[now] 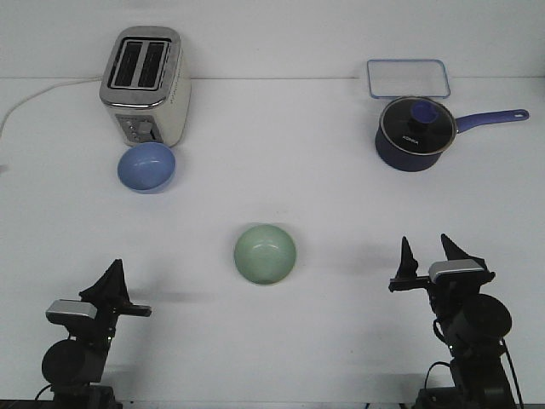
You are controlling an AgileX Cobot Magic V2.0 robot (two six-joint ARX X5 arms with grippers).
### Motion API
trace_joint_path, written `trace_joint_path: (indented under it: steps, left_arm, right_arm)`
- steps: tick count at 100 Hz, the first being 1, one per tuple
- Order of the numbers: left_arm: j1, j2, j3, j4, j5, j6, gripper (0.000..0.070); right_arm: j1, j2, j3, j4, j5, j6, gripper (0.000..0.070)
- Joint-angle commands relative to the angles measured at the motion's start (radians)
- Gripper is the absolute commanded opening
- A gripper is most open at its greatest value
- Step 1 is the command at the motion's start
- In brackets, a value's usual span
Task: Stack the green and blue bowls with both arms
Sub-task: 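Raise the left gripper and reach to the rim of the blue bowl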
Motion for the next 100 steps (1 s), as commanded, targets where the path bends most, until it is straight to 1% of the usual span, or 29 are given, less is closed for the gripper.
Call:
trace_joint_path:
  steps: [1,10,18,32,38,68,83,92,100]
  left_arm:
    - [0.001,-0.001,0.014,-0.009,-0.003,-0.002,0.0011]
    - [0.001,0.006,0.052,-0.039,-0.003,-0.003,0.0011]
    - [0.001,0.028,0.109,-0.095,-0.008,-0.005,0.0011]
    - [0.001,0.111,0.238,-0.201,-0.025,-0.046,0.001]
    - [0.001,0.161,0.298,-0.24,-0.025,-0.05,0.0011]
    - [0.001,0.523,0.648,-0.447,-0.025,-0.046,0.001]
    - [0.001,0.719,0.821,-0.572,-0.025,-0.019,0.0011]
    - [0.001,0.823,0.906,-0.647,-0.025,-0.018,0.0011]
    - [0.001,0.9,0.956,-0.682,-0.025,-0.018,0.0011]
  right_arm:
    - [0.002,0.004,0.0,0.013,0.003,0.012,0.0514]
    - [0.002,0.004,0.0,0.013,0.003,0.012,0.0514]
    - [0.002,0.004,0.0,0.013,0.003,0.012,0.0514]
    - [0.002,0.004,0.0,0.013,0.003,0.012,0.0514]
    - [0.002,0.004,0.0,0.013,0.003,0.012,0.0514]
    - [0.002,0.004,0.0,0.013,0.003,0.013,0.0514]
    - [0.002,0.004,0.0,0.013,0.003,0.013,0.0514]
    - [0.002,0.004,0.0,0.013,0.003,0.013,0.0514]
    - [0.002,0.004,0.0,0.013,0.003,0.013,0.0514]
